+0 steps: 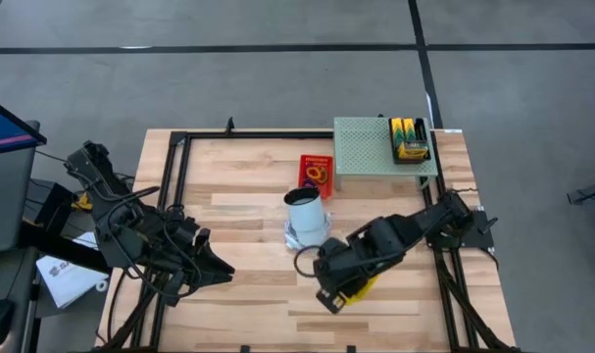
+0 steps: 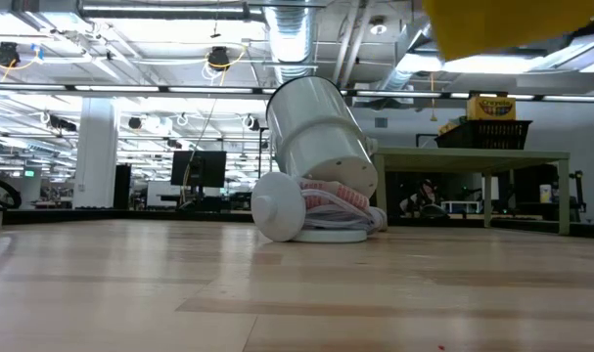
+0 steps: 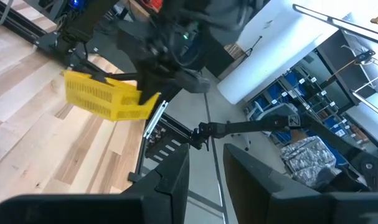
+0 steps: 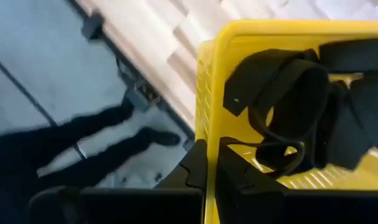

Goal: Pick & Place Office Desk Supplies
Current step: Put the yellow bin on the shelf

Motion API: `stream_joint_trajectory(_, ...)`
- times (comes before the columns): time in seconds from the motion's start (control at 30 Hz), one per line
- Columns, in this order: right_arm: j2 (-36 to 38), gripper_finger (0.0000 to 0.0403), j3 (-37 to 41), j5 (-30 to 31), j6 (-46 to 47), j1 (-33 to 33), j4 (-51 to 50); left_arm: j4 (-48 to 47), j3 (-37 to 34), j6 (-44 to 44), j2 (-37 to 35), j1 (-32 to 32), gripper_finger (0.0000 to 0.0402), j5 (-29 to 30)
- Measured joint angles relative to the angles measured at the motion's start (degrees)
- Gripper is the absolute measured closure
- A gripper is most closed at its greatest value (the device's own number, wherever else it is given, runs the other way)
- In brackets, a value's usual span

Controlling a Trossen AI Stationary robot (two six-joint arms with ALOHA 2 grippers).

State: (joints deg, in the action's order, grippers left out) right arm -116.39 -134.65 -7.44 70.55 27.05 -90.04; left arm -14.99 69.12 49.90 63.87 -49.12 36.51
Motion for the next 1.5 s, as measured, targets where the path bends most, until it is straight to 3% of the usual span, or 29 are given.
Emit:
stream_joint_trajectory(0.43,-0.60,0.0400,0.00,-0.02,-13.30,9.55,0.02,0.07,0.00,1.52,0.01,0.02,0.0308,2.80)
stream_joint_trajectory(0.83,-0.60,0.0400,0.00,6.98,-29.17,18.20,0.02,0.12,-0.02,4.06,1.09,0.44,0.0308,7.36)
stream_joint_trajectory(1.07,-0.27,0.0400,0.00,7.93,-37.61,16.60,0.02,0.16,-0.02,5.89,1.84,1.70,0.0308,8.30)
stream_joint_trajectory(1.5,10.37,0.0400,-0.28,19.75,-52.23,7.16,0.02,-0.02,-0.02,8.74,4.89,4.77,0.0308,8.72)
